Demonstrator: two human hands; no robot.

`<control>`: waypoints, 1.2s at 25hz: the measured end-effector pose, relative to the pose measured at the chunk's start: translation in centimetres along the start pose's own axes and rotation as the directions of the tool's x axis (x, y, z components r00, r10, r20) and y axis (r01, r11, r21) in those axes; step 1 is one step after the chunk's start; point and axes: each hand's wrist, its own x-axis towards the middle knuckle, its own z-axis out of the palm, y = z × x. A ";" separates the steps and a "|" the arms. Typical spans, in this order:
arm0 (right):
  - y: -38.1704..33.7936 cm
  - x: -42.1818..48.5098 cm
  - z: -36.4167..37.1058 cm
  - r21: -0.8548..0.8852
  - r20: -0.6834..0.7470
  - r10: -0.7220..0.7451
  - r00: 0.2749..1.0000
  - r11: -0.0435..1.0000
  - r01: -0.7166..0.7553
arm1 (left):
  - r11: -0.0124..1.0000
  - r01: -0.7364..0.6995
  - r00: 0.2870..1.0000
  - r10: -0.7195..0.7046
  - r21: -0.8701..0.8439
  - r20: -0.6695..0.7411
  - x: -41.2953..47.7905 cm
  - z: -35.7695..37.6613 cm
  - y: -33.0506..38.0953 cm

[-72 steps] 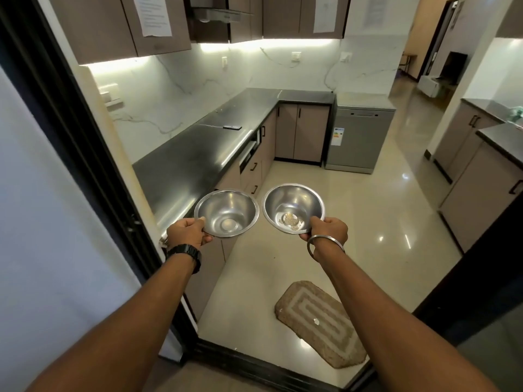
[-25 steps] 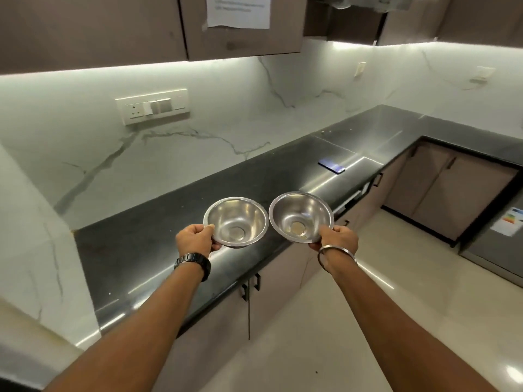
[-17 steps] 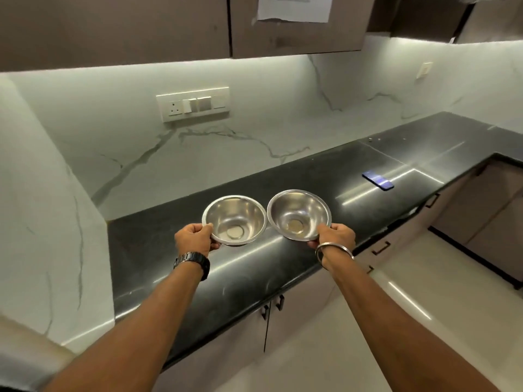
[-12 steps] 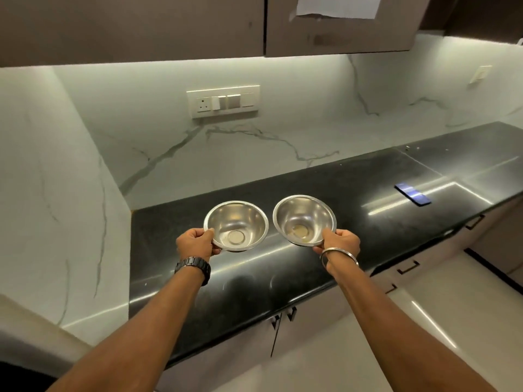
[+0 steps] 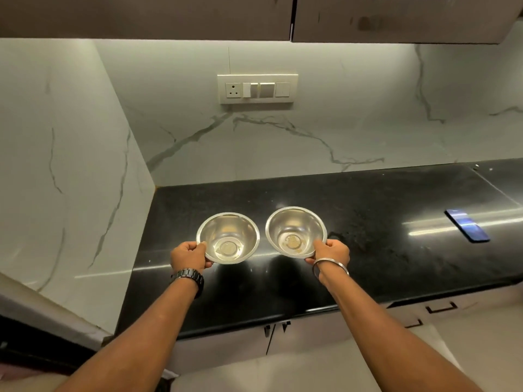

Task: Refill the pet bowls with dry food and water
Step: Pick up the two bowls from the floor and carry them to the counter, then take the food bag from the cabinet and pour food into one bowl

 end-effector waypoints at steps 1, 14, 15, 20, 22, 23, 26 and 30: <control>0.3 0.6 0.1 -0.006 0.020 0.005 1.000 1.000 -0.005 | 1.000 0.011 1.000 -0.011 0.012 -0.013 -0.2 0.3 -0.6; 4.0 2.6 1.9 -0.186 0.085 0.084 0.993 0.980 -0.067 | 0.986 0.117 0.990 -0.106 0.116 -0.095 -0.5 1.0 -4.4; 4.0 2.5 1.9 -0.192 0.086 0.089 0.992 0.979 -0.071 | 0.984 0.124 0.989 -0.113 0.125 -0.094 -0.3 1.1 -4.7; 4.4 2.6 1.8 -0.167 0.102 0.107 0.989 0.982 -0.089 | 0.980 0.151 0.985 -0.138 0.127 -0.107 0.1 1.1 -5.6; 4.5 2.6 1.7 -0.166 0.096 0.105 0.990 0.982 -0.088 | 0.978 0.172 0.981 -0.159 0.119 -0.113 0.1 1.1 -5.9; 4.7 2.7 1.8 -0.168 0.091 0.105 0.990 0.982 -0.089 | 0.977 0.176 0.980 -0.163 0.119 -0.115 0.1 1.0 -6.0; 4.8 2.5 1.6 -0.181 0.104 0.121 0.987 0.978 -0.101 | 0.974 0.191 0.977 -0.178 0.119 -0.115 0.0 0.9 -6.0; 4.1 2.3 1.2 -0.237 0.048 0.065 0.997 0.970 -0.052 | 0.970 0.204 0.975 -0.189 0.130 -0.117 -0.3 0.4 -5.0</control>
